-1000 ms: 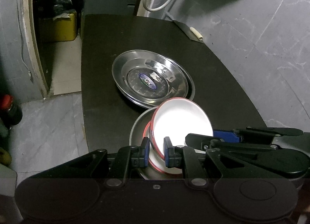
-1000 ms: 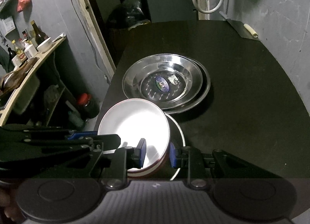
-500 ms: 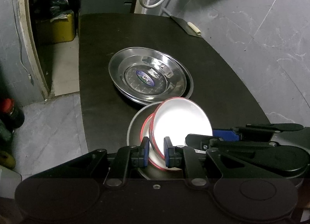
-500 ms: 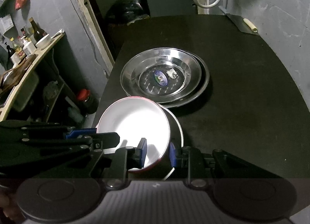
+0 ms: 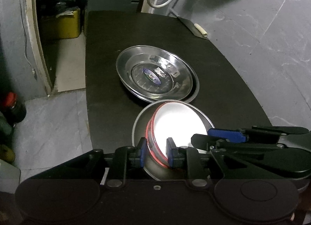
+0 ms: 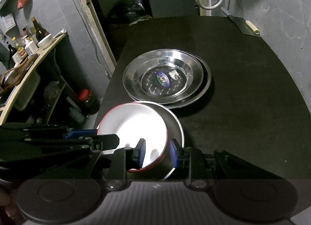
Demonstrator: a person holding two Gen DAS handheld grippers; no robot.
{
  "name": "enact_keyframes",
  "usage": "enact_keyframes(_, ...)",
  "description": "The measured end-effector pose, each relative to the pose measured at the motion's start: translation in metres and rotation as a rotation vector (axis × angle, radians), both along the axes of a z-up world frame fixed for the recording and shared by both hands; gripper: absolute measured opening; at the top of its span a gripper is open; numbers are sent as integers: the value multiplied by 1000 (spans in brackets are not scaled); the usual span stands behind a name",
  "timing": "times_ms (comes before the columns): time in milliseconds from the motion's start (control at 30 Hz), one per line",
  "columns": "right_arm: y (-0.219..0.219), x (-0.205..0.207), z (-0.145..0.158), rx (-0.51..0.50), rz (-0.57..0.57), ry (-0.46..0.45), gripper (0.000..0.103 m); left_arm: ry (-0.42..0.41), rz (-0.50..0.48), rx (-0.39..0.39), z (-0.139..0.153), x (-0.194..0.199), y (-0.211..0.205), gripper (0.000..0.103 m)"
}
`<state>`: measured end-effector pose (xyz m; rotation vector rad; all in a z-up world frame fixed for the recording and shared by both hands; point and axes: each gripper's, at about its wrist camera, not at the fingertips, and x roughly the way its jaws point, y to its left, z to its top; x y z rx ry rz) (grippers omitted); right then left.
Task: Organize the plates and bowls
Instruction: 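Lower the white bowl into the steel bowl and open the left gripper, then move the right gripper to the steel bowl rim and grasp it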
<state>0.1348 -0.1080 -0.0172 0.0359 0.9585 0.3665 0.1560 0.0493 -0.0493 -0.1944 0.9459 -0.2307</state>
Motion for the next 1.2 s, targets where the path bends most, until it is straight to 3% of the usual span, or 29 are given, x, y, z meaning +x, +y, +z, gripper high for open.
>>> enact_keyframes(200, -5, -5, 6, -10, -14, -33, 35, -21, 20, -35, 3, -3, 4, 39)
enact_keyframes(300, -10, -9, 12, -24, -32, -66, 43, -47, 49, -25, 9, -7, 7, 62)
enact_keyframes(333, -13, -11, 14, -25, -39, -76, 51, -61, 63, -20, 12, -9, 9, 71)
enact_keyframes(400, -19, -15, 18, -23, -53, -95, 58, -79, 81, -35, 15, -13, 13, 73)
enact_keyframes(500, -26, -20, 22, -28, -72, -112, 72, -106, 126, -44, 20, -20, 20, 90)
enact_keyframes(567, -30, -23, 24, -26, -87, -121, 86, -119, 158, -33, 22, -23, 24, 99)
enact_keyframes(700, -36, -25, 26, -22, -117, -137, 102, -121, 197, -2, 22, -28, 29, 102)
enact_keyframes(1033, -48, -20, 22, -41, -164, -132, 103, -98, 290, 82, 22, -44, 43, 102)
enact_keyframes(1200, -59, -3, 8, -44, -160, -74, 103, -49, 375, 96, 20, -46, 51, 102)
